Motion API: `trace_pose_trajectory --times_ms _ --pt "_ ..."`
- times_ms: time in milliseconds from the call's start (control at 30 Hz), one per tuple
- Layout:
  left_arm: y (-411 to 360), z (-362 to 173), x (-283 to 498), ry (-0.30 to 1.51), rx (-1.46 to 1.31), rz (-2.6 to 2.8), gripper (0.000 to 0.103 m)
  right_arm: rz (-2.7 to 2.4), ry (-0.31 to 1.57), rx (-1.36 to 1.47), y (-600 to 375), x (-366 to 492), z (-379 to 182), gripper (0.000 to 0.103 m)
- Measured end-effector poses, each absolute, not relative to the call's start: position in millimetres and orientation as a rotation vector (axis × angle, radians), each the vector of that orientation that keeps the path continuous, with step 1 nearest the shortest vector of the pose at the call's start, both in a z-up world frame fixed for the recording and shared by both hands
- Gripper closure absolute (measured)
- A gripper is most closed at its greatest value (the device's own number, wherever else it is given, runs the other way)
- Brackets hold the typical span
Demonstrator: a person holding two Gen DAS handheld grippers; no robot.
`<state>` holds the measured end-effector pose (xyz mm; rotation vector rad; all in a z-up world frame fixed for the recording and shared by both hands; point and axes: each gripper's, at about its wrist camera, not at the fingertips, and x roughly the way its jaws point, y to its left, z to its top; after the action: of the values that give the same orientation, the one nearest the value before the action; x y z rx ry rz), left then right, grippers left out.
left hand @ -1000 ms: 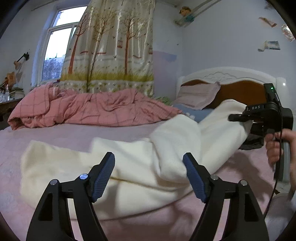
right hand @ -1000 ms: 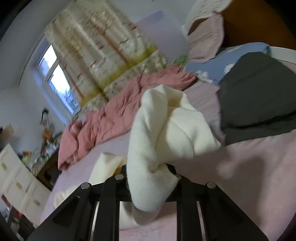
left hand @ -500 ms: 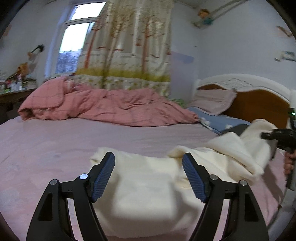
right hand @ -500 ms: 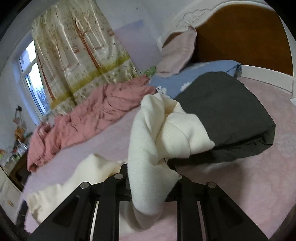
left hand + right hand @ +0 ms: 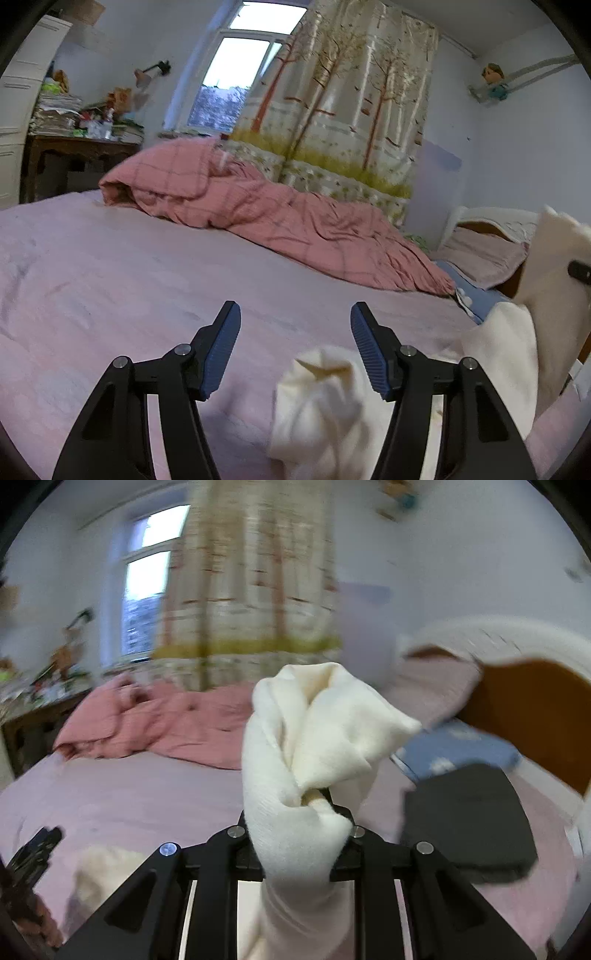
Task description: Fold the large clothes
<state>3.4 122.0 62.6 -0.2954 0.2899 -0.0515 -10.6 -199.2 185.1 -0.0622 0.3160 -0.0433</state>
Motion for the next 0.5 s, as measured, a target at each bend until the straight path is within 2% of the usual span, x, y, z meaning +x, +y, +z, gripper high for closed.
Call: trace_pose_trajectory --times_ms 133,267,400,500 --pt "143 71 -1 0.261 -0.345 -0.015 0.043 0.083 0.306 -0.170 -102 -6 178 0.081" --pt "184 71 -5 0.258 -0.526 -0.039 0.043 0.138 0.387 -0.310 -12 16 125 0.081" --pt "207 68 -11 0.247 -0.529 -0.012 0.043 0.096 0.544 -0.282 4 38 53 0.081" --pt "209 68 -11 0.244 -0.523 -0.032 0.043 0.090 0.534 -0.374 13 27 23 0.081"
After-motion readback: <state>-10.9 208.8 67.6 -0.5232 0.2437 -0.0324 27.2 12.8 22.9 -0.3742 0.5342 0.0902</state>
